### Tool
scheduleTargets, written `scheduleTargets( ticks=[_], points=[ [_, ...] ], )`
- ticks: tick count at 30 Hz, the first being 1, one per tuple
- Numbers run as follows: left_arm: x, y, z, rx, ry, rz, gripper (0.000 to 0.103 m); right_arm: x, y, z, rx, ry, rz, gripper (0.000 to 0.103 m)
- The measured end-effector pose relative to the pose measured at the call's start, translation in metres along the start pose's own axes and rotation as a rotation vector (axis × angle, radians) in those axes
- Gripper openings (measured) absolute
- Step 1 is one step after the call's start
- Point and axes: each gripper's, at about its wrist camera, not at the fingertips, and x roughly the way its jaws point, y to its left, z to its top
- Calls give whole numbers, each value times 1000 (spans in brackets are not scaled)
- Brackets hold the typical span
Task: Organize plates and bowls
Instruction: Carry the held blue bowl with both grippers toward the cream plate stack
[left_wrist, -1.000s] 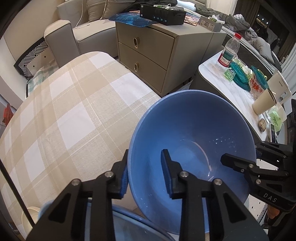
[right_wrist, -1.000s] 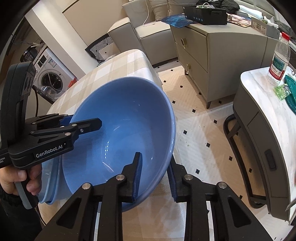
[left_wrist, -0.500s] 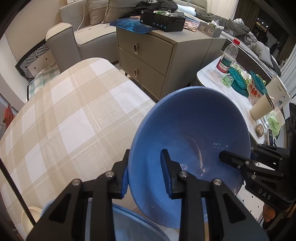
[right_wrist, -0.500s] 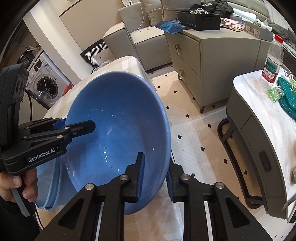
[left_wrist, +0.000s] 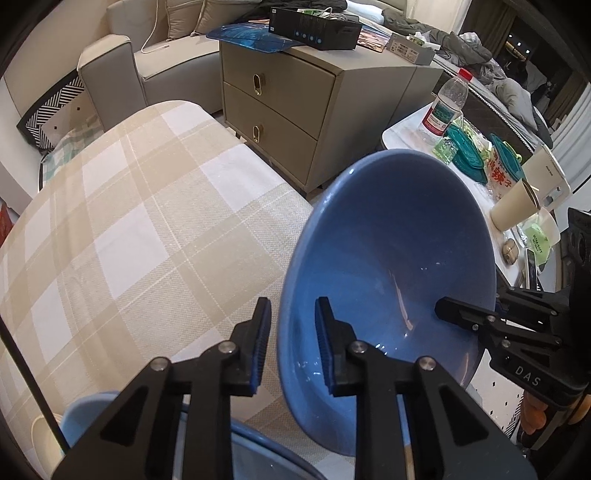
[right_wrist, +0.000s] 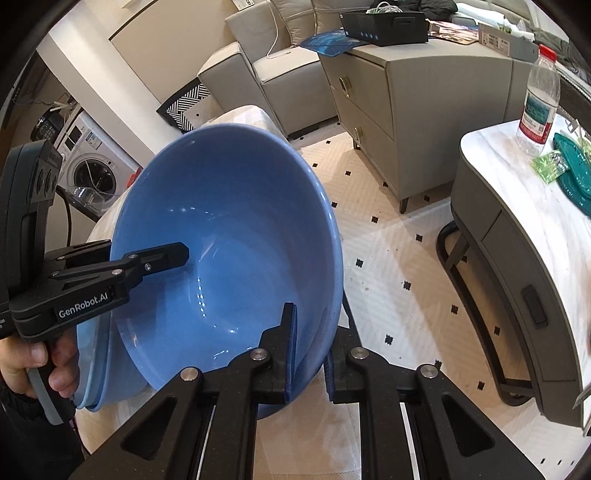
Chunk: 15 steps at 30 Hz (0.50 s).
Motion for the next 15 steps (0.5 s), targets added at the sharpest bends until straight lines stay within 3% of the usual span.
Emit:
scheduleTargets(
  ticks=[6,15],
  points=[
    [-1,0,1,-6,2,-25,19,0,-2,2,8,-4,14,10],
    [-1,-2,-3,4,6,0,15,3,-8,2,33,6,16,9]
  ],
)
